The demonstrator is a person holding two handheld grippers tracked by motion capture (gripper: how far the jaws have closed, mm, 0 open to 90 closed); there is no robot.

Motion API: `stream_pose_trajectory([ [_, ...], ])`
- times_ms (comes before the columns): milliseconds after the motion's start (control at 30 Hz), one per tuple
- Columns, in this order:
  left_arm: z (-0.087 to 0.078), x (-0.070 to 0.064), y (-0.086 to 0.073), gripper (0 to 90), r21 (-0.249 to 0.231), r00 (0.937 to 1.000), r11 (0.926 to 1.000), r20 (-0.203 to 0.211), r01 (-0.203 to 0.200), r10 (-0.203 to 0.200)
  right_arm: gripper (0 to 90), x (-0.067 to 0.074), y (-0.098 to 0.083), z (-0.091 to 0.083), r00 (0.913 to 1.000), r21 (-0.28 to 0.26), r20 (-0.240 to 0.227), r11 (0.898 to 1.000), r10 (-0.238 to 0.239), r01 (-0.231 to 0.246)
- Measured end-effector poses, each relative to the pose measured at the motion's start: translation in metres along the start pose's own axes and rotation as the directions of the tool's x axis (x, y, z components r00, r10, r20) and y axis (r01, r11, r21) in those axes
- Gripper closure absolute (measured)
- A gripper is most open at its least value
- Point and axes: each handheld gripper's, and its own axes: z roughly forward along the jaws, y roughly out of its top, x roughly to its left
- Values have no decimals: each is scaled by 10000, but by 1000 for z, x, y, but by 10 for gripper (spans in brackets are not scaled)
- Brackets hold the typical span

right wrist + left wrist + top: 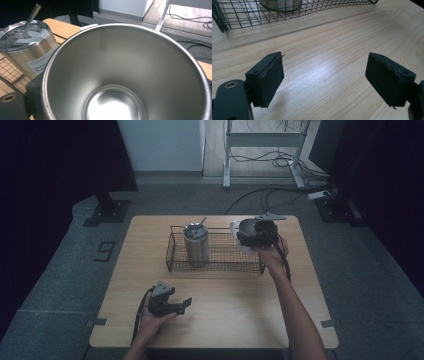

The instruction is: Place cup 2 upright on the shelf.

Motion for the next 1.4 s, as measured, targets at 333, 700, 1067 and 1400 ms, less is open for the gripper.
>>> stream_pose_trajectory([
  [333,2,-1,-1,154,98,10000,9999,7,-62,61,67,0,-9,14,10000,246,17,9997,-65,65],
  [700,2,-2,-1,154,131,9998,9998,-103,-150,151,67,-2,-16,26,10000,402,9,9992,-2,2],
  [1067,3,-4,-1,154,171,9998,9996,-89,-203,205,67,-3,-24,33,10000,627,40,9980,-67,64],
  [1400,4,-4,-2,155,201,9997,9995,-80,-224,226,66,-6,-34,41,10000,844,47,9964,74,-78],
])
